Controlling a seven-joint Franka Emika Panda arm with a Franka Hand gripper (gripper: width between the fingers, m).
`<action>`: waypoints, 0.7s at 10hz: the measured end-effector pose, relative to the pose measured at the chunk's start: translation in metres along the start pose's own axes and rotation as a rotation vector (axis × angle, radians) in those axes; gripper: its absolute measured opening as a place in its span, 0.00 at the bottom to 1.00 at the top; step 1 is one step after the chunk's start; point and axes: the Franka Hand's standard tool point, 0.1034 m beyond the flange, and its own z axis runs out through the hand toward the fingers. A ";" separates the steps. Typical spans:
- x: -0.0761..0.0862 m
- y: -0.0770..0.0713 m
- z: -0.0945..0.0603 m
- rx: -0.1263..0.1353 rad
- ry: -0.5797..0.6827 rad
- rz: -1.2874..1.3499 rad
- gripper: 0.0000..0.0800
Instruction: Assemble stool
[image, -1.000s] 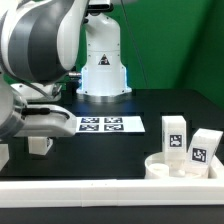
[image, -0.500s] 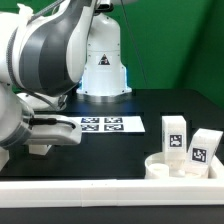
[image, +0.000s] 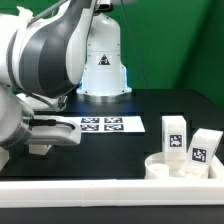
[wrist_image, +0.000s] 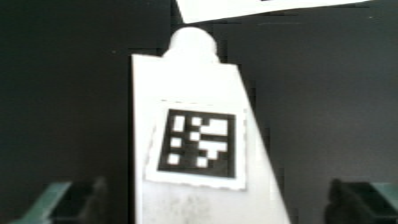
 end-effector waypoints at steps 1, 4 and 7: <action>0.000 0.000 0.000 0.000 0.000 0.002 0.57; 0.000 0.000 0.000 -0.002 0.000 0.004 0.41; -0.006 -0.006 -0.014 -0.001 0.023 -0.003 0.41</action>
Offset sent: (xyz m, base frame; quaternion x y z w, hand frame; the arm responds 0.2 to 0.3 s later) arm 0.0018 0.0043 -0.0049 0.0005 0.0090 0.0022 1.0000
